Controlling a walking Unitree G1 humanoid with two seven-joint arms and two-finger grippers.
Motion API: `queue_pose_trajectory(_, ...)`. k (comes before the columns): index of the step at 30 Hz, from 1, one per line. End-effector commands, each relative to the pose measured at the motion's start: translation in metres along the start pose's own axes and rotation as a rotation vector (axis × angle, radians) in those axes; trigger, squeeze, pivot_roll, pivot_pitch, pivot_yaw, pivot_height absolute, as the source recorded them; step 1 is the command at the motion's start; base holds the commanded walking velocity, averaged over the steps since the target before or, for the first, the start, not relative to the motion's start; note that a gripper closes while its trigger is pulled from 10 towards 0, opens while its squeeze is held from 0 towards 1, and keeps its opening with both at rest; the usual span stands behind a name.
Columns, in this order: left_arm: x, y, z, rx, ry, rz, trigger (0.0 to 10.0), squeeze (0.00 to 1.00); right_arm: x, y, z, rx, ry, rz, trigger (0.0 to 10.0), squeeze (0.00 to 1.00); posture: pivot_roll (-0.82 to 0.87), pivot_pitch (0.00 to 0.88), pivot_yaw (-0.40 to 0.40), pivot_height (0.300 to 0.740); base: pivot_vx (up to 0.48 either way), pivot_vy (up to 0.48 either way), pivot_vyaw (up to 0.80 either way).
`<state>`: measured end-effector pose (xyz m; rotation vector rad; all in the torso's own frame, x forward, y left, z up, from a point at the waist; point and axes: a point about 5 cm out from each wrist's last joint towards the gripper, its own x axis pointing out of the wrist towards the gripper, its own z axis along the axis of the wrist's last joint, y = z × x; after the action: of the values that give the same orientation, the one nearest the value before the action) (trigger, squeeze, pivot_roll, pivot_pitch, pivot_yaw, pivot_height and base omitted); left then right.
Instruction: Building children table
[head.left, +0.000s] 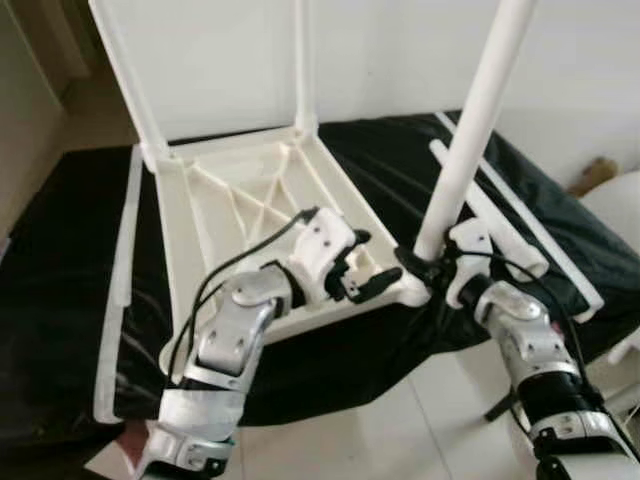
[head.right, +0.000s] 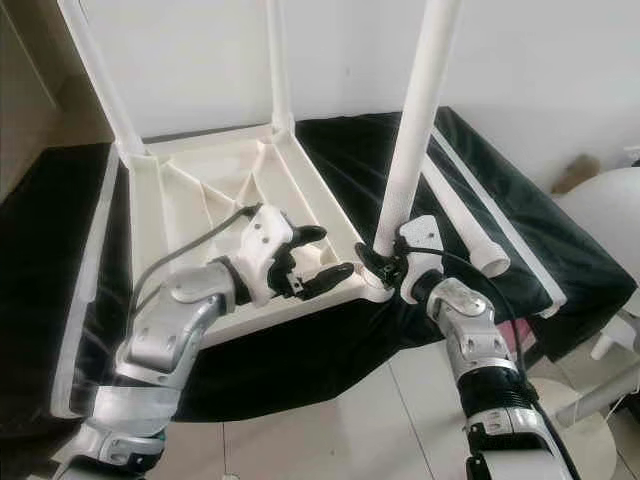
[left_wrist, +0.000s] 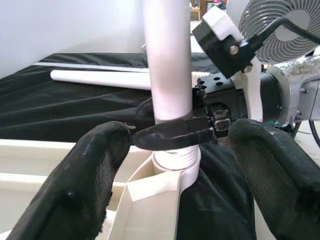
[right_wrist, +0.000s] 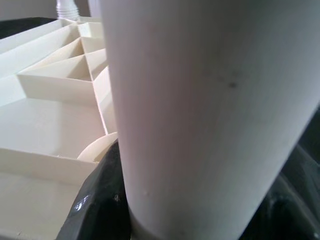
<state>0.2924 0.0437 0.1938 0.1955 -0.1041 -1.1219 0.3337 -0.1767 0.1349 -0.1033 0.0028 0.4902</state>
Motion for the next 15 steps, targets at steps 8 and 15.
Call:
queue_pose_trajectory(8, 0.0, 0.002, -0.002, -0.01, 0.006, 0.079, 10.0, 0.0, -0.005, 0.014, -0.018, 0.138, 0.087, -0.255, 10.0, 0.0, 0.0, 0.0, 0.006, 0.74, 0.0, 0.0, 0.0)
queue_pose_trajectory(15, 0.0, 0.002, -0.002, -0.018, 0.002, 0.069, 10.0, 0.0, -0.012, 0.025, -0.018, 0.202, 0.1, -0.502, 10.0, 0.0, -0.02, 0.0, -0.005, 0.74, 0.0, 0.0, 0.0)
